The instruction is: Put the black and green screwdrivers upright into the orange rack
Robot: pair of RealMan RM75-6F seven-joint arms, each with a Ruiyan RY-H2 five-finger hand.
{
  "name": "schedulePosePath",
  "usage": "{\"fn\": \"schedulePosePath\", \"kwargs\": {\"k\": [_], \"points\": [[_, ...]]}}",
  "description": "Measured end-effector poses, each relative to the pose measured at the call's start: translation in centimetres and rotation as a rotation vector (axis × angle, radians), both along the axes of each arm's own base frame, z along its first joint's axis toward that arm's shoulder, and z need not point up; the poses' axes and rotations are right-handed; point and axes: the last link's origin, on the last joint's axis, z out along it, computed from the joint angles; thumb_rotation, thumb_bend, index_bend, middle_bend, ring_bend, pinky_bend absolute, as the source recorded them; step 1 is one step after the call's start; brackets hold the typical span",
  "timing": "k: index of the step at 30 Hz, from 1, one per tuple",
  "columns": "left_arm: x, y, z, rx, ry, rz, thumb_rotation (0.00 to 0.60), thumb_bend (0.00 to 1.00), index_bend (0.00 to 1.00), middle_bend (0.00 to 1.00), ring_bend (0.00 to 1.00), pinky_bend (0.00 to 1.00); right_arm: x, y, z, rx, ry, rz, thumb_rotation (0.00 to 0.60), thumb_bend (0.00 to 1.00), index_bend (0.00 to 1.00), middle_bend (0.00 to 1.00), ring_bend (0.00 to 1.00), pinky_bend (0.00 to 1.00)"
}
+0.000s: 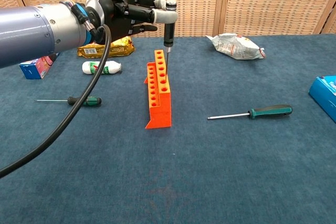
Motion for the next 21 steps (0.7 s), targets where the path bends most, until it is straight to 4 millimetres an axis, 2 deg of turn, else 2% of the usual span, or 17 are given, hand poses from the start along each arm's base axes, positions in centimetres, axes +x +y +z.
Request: {"fn": "schedulePosePath", "kwargs": {"k": [21], "points": [[-2.5,0.6,-2.1,-0.005,0.053,0.053,0.600,0.44,0.68,0.00,0.00,0.00,-0.1,-0.2,-0.2,0.010,0.000,-0.004,0.600,0.00,0.00,0.00,0.00,0.00]]}}
